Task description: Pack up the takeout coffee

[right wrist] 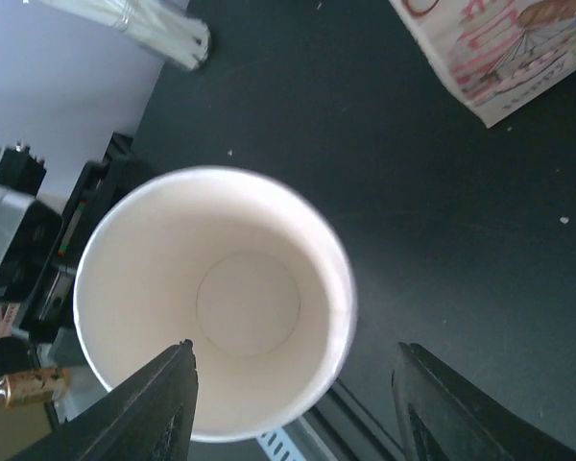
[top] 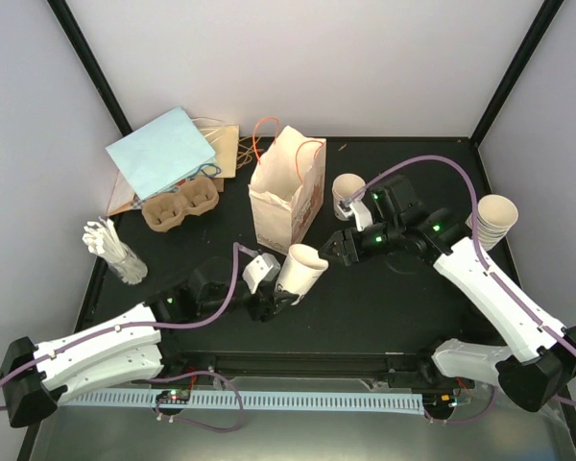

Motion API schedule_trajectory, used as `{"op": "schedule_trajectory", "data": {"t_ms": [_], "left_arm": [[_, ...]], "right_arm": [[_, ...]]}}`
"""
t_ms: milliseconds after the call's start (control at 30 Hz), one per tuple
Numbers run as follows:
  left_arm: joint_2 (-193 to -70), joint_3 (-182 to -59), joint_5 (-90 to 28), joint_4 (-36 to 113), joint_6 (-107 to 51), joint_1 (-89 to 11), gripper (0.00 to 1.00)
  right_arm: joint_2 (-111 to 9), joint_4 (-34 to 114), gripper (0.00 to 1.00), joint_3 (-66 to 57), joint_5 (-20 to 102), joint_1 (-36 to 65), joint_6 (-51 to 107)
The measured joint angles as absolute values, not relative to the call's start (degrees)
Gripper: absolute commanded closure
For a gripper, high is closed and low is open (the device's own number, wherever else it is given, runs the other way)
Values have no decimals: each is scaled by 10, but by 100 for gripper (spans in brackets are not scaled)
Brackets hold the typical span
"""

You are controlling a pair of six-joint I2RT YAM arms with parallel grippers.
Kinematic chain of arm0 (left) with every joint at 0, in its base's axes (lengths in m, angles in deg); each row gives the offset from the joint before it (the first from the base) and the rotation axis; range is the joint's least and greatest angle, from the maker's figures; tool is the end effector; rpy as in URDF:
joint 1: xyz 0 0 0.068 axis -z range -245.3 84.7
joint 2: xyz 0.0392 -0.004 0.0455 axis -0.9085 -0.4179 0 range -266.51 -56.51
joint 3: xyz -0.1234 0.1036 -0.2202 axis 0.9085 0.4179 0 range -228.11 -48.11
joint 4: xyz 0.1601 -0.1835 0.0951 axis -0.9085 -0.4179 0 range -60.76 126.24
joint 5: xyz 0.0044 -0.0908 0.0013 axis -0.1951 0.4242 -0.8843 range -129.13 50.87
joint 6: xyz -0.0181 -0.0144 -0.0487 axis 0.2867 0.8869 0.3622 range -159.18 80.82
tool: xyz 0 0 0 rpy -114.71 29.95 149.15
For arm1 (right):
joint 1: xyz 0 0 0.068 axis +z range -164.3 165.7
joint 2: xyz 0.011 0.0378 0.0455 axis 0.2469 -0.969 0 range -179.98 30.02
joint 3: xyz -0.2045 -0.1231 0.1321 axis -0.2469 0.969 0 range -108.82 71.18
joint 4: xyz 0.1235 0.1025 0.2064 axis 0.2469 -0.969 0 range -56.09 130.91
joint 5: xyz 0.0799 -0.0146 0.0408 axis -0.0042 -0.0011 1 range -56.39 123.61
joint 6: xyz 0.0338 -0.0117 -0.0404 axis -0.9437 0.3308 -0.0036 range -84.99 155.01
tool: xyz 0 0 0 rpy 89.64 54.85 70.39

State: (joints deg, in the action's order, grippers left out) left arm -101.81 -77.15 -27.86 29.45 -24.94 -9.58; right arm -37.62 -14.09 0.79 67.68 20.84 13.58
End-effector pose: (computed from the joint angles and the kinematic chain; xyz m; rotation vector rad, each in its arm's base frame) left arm 0.0993 -0.1580 0.2475 0.8705 1.9128 -0.9647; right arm 0.1722 0.1457 0.3475 -0.5833 2.5610 1.1280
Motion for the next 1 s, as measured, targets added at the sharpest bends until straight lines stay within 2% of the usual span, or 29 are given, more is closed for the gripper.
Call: {"op": "schedule_trajectory", "data": {"t_ms": [167, 333, 633, 800, 933, 1000], "left_arm": [[-1011, -771, -275, 287, -256, -93, 31], [-1005, -769, -275, 286, -258, -92, 31], [-1004, -767, -275, 286, -266, -86, 31], [-1013, -767, -275, 286, -268, -82, 31], [-1025, -767, -275, 286, -271, -78, 30], [-1032, -767, -276, 286, -271, -74, 27]], "right_arm": [[-377, -120, 46, 8, 667, 204, 121], [-397, -114, 56, 10, 673, 204, 122], [-437, -125, 60, 27, 686, 211, 139], [-442, -124, 71, 37, 688, 219, 145], [-446, -123, 86, 48, 689, 220, 149], [-447, -123, 90, 48, 688, 220, 151]]}}
